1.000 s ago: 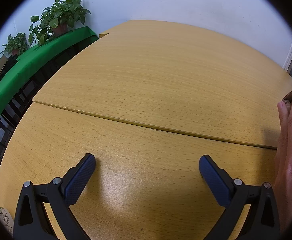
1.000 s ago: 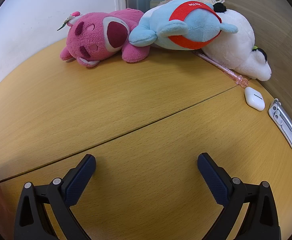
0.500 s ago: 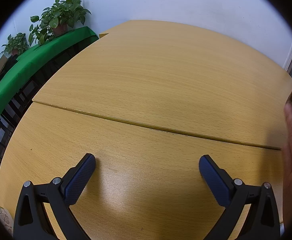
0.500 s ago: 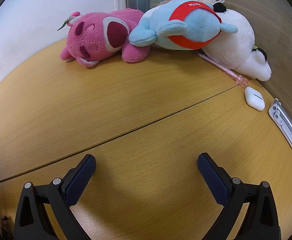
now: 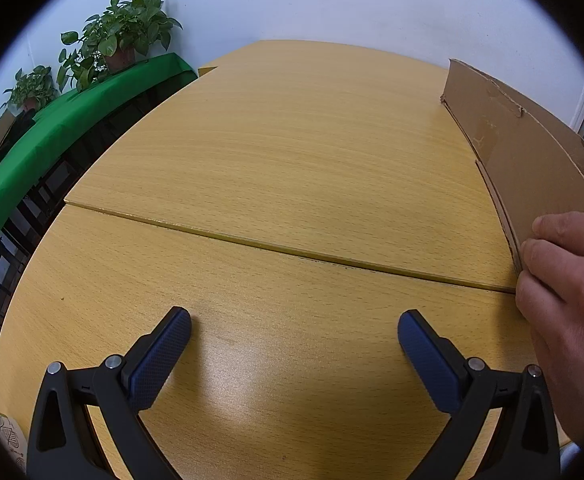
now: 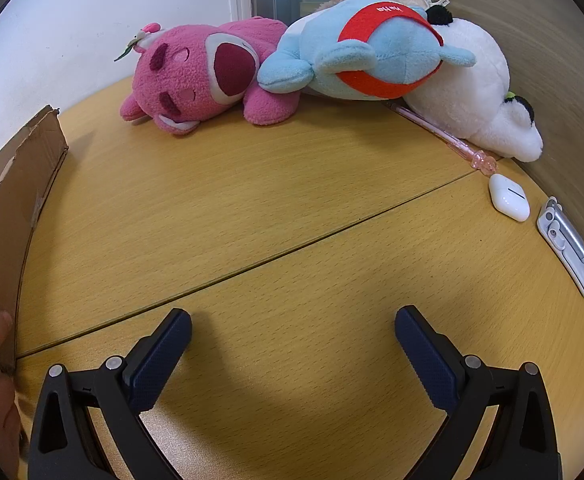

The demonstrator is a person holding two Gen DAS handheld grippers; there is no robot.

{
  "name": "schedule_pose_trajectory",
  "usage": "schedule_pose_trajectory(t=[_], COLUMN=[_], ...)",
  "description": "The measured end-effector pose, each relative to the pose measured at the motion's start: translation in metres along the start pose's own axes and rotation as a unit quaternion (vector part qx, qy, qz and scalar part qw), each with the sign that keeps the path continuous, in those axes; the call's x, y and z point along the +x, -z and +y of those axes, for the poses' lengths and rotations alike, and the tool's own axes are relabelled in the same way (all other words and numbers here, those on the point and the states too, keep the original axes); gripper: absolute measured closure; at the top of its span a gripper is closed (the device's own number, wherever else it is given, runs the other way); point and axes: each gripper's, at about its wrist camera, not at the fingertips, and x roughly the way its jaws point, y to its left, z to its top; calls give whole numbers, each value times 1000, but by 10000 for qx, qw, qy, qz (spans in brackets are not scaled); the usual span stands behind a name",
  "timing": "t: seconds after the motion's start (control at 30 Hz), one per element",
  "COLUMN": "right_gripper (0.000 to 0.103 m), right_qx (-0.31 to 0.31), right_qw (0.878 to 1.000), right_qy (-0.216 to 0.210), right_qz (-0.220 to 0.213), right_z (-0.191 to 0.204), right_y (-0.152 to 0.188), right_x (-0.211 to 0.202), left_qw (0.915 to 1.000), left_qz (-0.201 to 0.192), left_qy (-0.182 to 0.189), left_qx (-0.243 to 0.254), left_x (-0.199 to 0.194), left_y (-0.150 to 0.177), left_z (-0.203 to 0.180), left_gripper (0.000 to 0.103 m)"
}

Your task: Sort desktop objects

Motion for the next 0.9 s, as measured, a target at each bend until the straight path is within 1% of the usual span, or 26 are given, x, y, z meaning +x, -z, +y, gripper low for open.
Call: schedule_pose_trajectory(t=[0.9], right_gripper=[0], right_qx=[5], right_qw=[10000], right_qy=[5], right_qz=[1], right_z=[-1], right_y=[0], right_x=[-1], left_qw=[10000], left_qz=[2], left_qy=[-34], left_qx=[-42], left_x=[0], left_y=[0], left_z=[0], left_gripper=[0])
